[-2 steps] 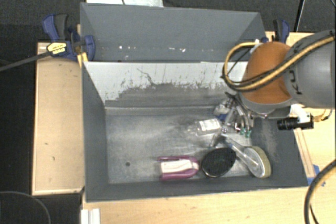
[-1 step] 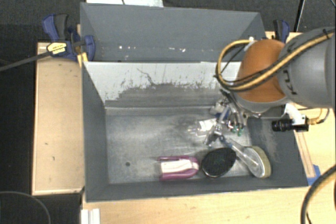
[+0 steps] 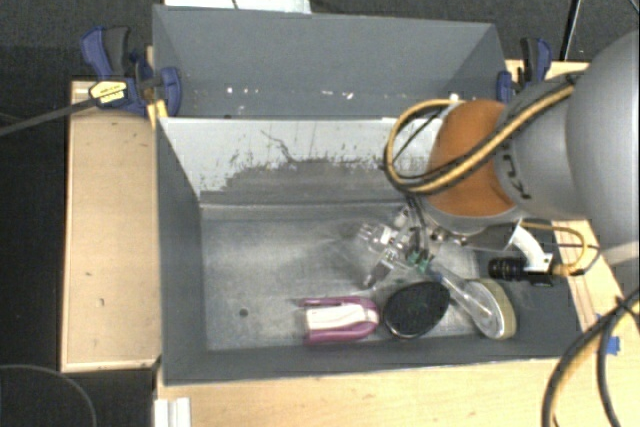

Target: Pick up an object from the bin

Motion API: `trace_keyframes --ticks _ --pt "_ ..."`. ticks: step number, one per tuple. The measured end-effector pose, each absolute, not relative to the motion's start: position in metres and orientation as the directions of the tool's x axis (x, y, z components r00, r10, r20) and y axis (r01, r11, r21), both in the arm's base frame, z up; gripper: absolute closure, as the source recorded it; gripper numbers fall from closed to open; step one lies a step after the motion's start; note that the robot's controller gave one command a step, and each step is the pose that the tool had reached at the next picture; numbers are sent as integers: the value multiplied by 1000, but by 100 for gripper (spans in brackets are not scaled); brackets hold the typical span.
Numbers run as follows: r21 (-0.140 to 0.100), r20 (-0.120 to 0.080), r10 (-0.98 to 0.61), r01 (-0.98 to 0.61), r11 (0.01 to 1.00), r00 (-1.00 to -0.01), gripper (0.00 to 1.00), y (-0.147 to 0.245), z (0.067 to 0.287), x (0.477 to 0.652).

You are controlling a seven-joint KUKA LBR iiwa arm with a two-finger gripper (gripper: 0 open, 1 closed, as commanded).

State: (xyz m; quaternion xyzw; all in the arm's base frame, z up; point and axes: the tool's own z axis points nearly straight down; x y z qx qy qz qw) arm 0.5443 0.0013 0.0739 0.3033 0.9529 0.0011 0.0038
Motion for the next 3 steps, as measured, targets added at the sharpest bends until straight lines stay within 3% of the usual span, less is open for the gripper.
trace_keyframes --ticks 1,2,3 --pt "4 -2 733 733 681 -681 0 9 74 562" --pt "11 -13 732 732 682 -681 100 8 76 565" --pt "5 -5 727 727 687 -687 100 7 134 567"
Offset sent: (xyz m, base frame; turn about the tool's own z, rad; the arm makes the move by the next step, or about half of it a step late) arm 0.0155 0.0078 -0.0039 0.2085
